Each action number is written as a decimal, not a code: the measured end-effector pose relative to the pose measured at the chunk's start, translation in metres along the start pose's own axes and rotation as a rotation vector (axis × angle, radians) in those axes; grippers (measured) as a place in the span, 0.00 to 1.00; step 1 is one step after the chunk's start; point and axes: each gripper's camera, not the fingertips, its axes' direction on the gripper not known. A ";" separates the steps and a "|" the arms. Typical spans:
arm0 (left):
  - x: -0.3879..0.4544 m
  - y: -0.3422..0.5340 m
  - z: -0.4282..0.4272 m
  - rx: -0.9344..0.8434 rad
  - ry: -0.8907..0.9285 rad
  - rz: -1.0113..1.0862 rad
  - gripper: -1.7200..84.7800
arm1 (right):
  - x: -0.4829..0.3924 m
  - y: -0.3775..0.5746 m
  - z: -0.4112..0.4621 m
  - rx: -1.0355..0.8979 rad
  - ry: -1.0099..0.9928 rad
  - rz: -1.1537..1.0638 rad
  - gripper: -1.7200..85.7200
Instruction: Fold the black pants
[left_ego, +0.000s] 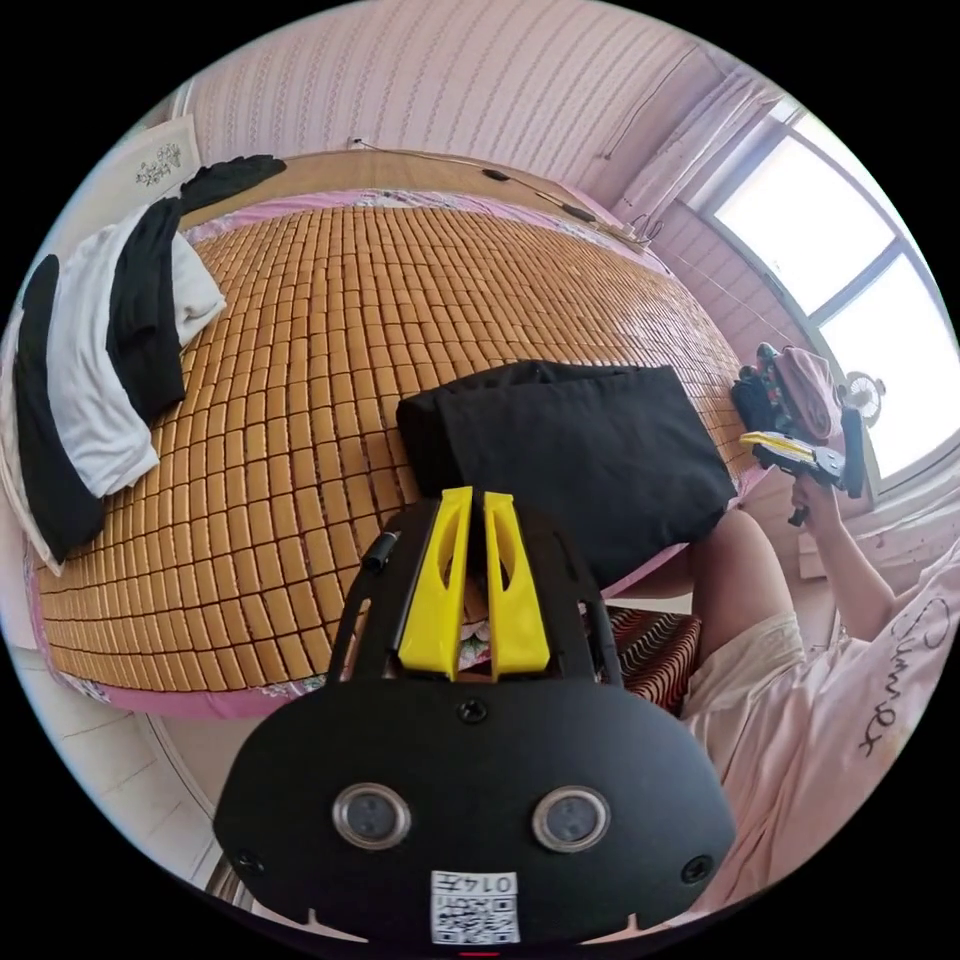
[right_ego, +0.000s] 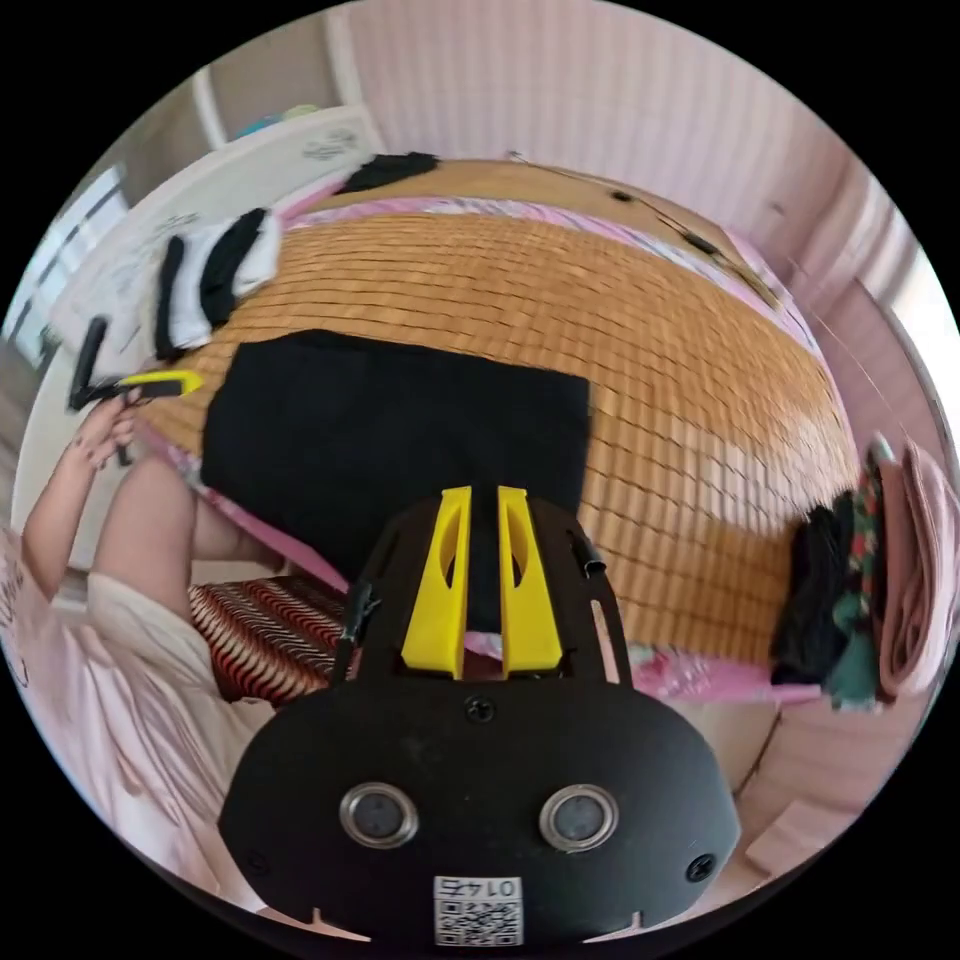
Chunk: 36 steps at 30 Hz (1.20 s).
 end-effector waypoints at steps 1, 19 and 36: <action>-0.002 -0.001 0.002 0.006 -0.012 -0.006 0.07 | -0.018 -0.005 0.003 0.009 -0.042 -0.061 0.10; 0.023 -0.027 0.055 0.042 -0.085 0.019 0.01 | -0.254 -0.045 0.057 0.046 -0.082 -0.686 0.02; 0.014 -0.028 0.096 0.054 -0.166 -0.048 0.09 | -0.251 -0.066 0.046 0.036 -0.144 -0.649 0.07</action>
